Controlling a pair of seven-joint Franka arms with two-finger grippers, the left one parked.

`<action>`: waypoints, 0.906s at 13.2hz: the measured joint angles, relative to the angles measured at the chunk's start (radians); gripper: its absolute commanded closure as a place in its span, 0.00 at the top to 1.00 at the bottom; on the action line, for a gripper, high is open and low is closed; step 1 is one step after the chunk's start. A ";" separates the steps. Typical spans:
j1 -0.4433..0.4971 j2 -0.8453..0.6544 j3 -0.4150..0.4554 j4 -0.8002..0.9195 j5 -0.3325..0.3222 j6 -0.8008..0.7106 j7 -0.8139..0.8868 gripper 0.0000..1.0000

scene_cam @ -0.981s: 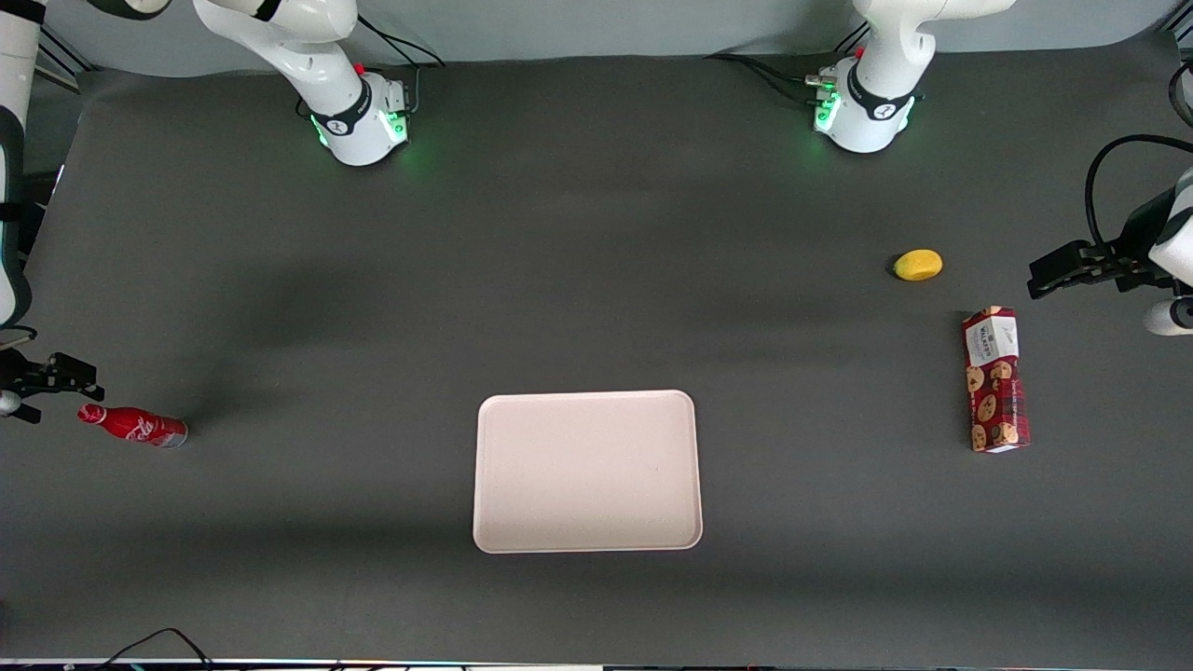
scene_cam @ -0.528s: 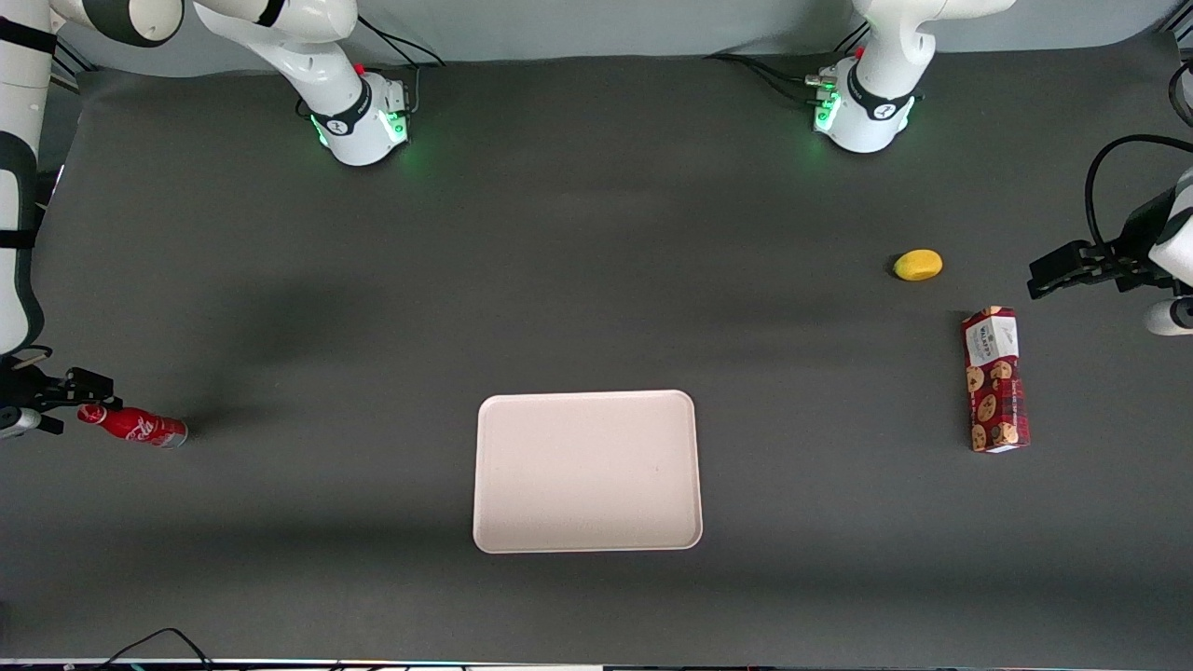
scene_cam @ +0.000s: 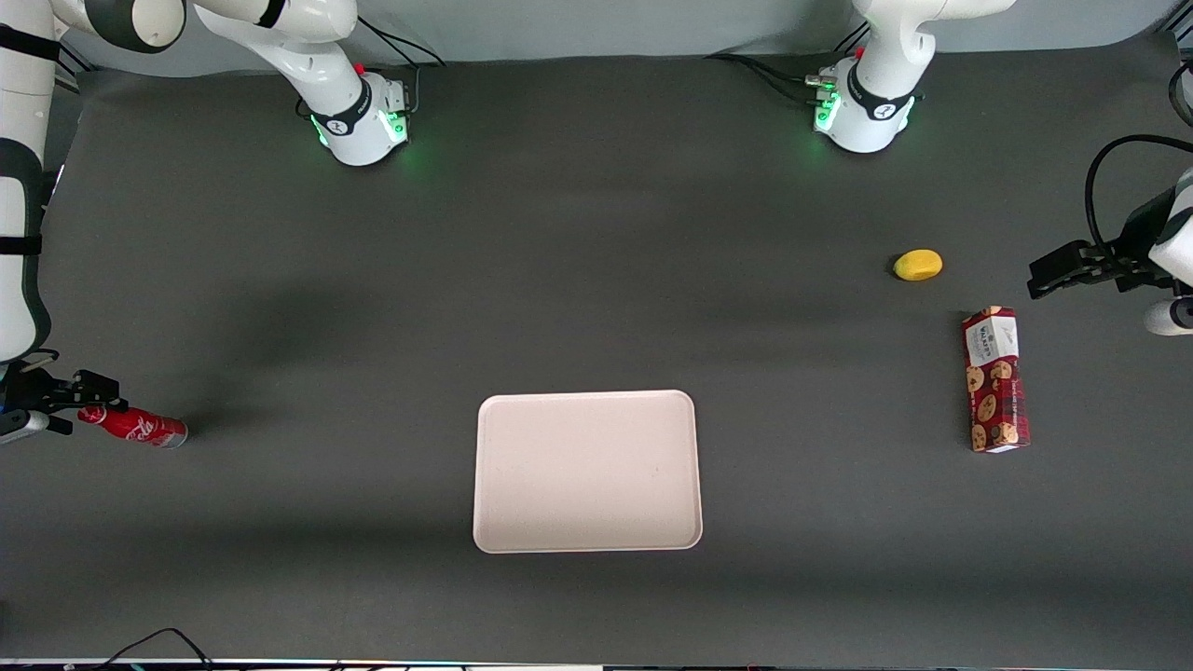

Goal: Place coke bottle on tray
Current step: 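Close the right gripper around the bottle's cap end and lift it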

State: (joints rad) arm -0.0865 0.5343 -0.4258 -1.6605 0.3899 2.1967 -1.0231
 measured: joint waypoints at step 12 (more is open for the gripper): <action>0.003 0.001 0.001 0.007 0.000 -0.005 -0.001 0.00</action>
State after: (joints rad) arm -0.0831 0.5350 -0.4252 -1.6538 0.3900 2.1922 -1.0239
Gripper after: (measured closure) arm 0.683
